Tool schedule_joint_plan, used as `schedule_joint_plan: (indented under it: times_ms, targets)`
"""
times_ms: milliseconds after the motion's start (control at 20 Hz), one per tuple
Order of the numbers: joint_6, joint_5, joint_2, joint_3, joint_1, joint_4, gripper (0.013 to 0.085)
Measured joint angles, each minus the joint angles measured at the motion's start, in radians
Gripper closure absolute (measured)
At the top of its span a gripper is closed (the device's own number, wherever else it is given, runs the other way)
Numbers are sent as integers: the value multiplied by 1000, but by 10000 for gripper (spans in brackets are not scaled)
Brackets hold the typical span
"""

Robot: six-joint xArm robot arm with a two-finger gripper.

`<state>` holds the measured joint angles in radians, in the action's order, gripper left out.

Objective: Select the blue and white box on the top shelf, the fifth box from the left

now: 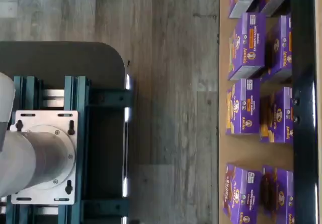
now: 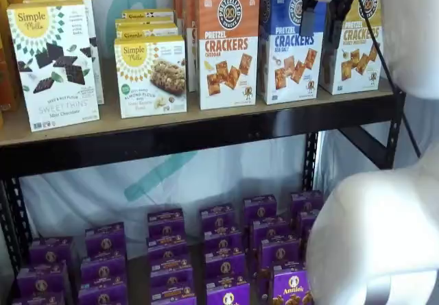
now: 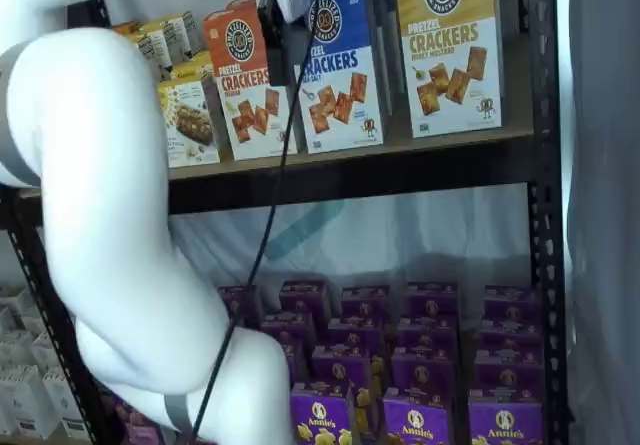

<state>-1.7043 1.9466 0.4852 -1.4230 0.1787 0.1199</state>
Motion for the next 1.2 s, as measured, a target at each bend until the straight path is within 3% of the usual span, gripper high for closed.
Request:
schedule_joint_plan:
  times_ms: [300, 850, 1200]
  targets:
    - [15, -4, -26, -6, -23, -17, 130]
    - [16, -15, -49, -26, -20, -6, 130]
    - [6, 1, -61, -59, 10, 45, 130]
